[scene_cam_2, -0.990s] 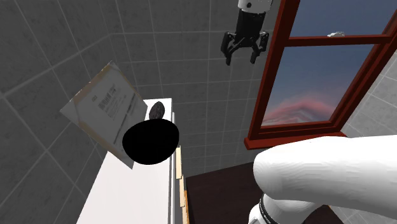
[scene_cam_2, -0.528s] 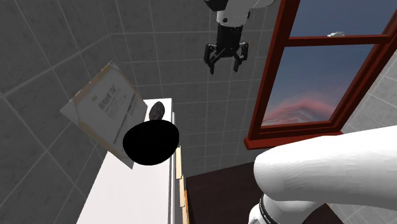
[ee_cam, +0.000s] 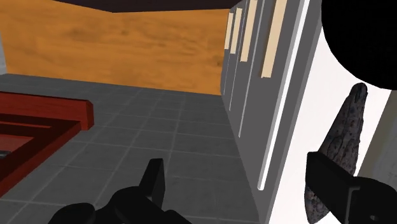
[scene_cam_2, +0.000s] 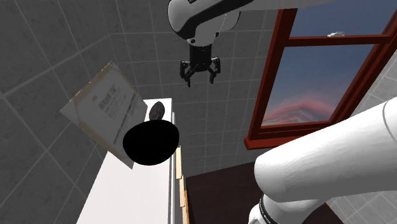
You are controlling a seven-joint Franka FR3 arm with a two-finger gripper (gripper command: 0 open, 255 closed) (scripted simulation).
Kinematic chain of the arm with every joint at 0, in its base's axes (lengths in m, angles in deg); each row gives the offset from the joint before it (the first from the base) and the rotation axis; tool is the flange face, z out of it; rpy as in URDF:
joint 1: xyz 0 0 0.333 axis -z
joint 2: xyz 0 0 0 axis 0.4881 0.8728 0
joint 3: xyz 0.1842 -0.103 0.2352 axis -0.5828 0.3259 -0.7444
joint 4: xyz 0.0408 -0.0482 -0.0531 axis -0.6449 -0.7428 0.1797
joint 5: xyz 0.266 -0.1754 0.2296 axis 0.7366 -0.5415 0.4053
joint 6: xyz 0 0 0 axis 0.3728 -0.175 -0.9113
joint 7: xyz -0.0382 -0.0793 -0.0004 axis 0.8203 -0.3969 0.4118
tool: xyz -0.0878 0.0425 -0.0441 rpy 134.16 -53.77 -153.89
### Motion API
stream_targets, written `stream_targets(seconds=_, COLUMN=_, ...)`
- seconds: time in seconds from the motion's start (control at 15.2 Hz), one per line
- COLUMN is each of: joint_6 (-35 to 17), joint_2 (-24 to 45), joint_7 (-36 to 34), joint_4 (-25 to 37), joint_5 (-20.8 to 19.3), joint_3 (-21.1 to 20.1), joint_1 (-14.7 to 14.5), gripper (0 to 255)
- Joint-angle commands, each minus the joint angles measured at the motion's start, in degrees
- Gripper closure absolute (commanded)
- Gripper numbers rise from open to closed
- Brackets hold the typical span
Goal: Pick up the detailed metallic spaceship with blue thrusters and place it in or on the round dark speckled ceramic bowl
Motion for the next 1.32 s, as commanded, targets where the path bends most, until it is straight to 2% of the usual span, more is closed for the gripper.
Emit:
stream_targets(seconds=0.0, joint_6=-2.5, joint_2=3.2, joint_7=-2.41, joint_4=0.45, joint_5=-0.45, joint_3=-2.25, joint_1=-0.27, gripper=0)
stream_targets(seconds=0.4, joint_6=-8.13, joint_2=14.4, joint_7=-10.51, joint_4=4.47, joint_5=-4.41, joint_3=-8.66, joint_1=-0.54, gripper=0)
stream_targets(seconds=0.73, joint_6=-11.15, joint_2=25.31, joint_7=-18.68, joint_4=9.79, joint_5=-10.96, joint_3=-12.83, joint_1=-1.29, gripper=0)
stream_targets(seconds=0.99, joint_6=-12.01, joint_2=34.79, joint_7=-25.52, joint_4=15.41, joint_5=-17.65, joint_3=-14.37, joint_1=-3.41, gripper=0)
stream_targets(seconds=1.25, joint_6=-11.55, joint_2=44.31, joint_7=-31.34, joint_4=22.18, joint_5=-23.98, joint_3=-14.07, joint_1=-7.14, gripper=0)
